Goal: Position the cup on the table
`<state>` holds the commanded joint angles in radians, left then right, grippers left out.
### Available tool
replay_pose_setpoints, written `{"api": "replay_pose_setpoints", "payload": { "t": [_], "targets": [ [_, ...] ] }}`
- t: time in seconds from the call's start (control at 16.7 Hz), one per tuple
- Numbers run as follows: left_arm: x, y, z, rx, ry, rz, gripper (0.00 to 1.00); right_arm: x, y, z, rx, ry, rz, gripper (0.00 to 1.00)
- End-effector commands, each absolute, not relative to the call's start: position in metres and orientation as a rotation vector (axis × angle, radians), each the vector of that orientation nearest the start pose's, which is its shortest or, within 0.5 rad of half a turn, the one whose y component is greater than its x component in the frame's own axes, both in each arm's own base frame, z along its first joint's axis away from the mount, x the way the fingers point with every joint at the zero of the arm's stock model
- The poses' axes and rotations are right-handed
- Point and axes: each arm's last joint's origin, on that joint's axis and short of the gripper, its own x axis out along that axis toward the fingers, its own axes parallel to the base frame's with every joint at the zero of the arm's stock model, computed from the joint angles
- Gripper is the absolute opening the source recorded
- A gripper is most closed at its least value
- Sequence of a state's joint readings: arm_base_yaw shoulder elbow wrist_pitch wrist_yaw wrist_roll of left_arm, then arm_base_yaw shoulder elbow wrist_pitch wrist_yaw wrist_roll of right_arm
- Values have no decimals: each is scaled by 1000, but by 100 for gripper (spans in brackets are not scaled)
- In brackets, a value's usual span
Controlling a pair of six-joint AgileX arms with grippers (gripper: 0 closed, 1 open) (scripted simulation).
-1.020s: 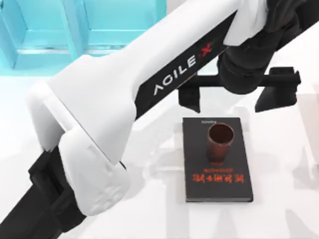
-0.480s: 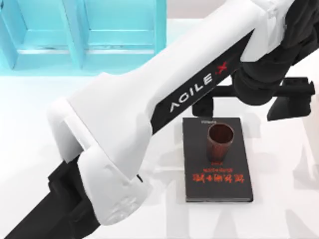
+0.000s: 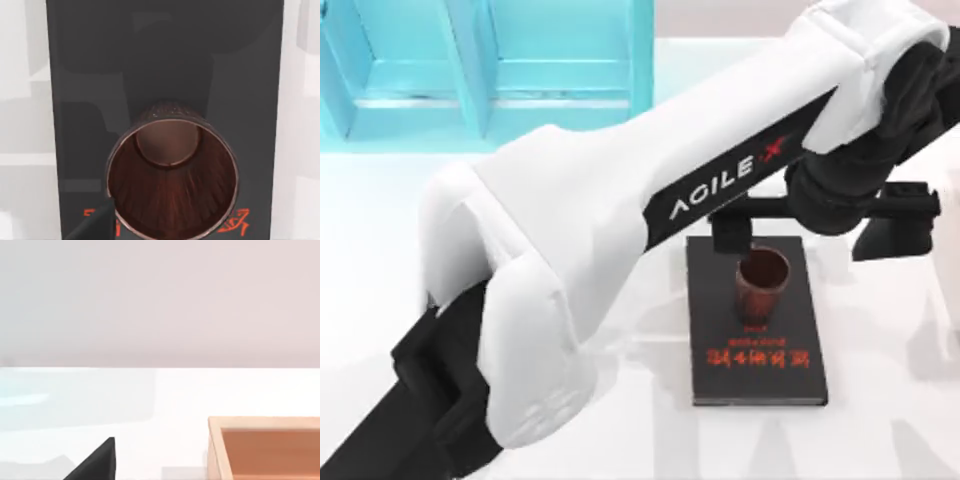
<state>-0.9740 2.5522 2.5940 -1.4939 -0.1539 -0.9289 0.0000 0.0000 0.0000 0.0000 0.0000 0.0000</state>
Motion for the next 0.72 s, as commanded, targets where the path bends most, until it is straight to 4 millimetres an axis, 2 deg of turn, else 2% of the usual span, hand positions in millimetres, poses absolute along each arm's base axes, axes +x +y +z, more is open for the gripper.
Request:
{"api": "replay_pose_setpoints", "payload": {
  "t": [0.24,0.36,0.66,0.72],
  "targets": [
    [295,-405,181,18,1375,-14,100,106,-1,160,0,0,0,100],
    [296,-404,170,16,1372,-16,100,106,-1,160,0,0,0,100],
    [296,-403,166,14,1371,-18,100,106,-1,160,0,0,0,100],
    [296,-403,166,14,1371,-18,92,106,-1,160,0,0,0,100]
  ]
}}
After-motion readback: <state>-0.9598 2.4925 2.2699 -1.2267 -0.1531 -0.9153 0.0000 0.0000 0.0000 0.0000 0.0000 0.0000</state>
